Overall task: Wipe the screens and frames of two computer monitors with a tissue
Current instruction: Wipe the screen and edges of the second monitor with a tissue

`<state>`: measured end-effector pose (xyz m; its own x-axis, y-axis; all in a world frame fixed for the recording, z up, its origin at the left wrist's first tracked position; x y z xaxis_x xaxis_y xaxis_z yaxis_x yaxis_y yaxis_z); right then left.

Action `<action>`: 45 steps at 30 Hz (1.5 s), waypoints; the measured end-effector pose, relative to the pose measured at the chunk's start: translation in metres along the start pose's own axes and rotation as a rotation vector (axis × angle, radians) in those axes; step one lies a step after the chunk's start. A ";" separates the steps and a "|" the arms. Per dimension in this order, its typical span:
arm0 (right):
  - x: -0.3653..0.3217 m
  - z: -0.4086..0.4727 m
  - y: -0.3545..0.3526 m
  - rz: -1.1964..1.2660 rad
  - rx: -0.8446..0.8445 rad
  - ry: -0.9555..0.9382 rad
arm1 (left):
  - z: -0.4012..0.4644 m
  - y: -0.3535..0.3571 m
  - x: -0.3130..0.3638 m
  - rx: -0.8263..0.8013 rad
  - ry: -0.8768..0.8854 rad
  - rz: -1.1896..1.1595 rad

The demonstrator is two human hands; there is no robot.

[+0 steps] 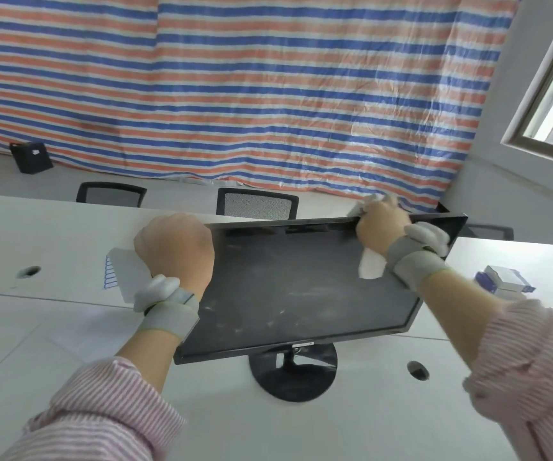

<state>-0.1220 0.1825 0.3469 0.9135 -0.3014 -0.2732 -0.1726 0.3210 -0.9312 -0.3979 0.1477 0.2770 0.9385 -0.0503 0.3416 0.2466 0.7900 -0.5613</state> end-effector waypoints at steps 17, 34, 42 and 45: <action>-0.107 -0.071 0.022 0.168 0.005 -0.255 | -0.004 -0.017 -0.043 -0.059 -0.403 -0.686; -0.165 -0.118 0.056 0.496 0.147 -0.530 | 0.000 -0.031 -0.083 -0.440 -0.779 -1.389; -0.181 -0.146 0.091 0.386 0.220 -1.186 | -0.001 -0.026 -0.082 -0.424 -0.721 -1.351; -0.157 -0.129 0.107 0.313 0.351 -1.141 | -0.006 -0.023 -0.078 -0.398 -0.716 -1.276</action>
<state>-0.3316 0.1486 0.2589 0.6797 0.7312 0.0579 -0.4945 0.5151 -0.7001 -0.4750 0.1292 0.2586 -0.2302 -0.1612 0.9597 0.9366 0.2309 0.2634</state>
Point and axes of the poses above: each hand's wrist, its own z-axis towards the middle knuckle, its own y-axis out of the palm, x = y × z, the point moved 1 cm from there along z, towards the middle knuckle, and after that the axes turned 7 degrees about y, right-handed, at the moved point
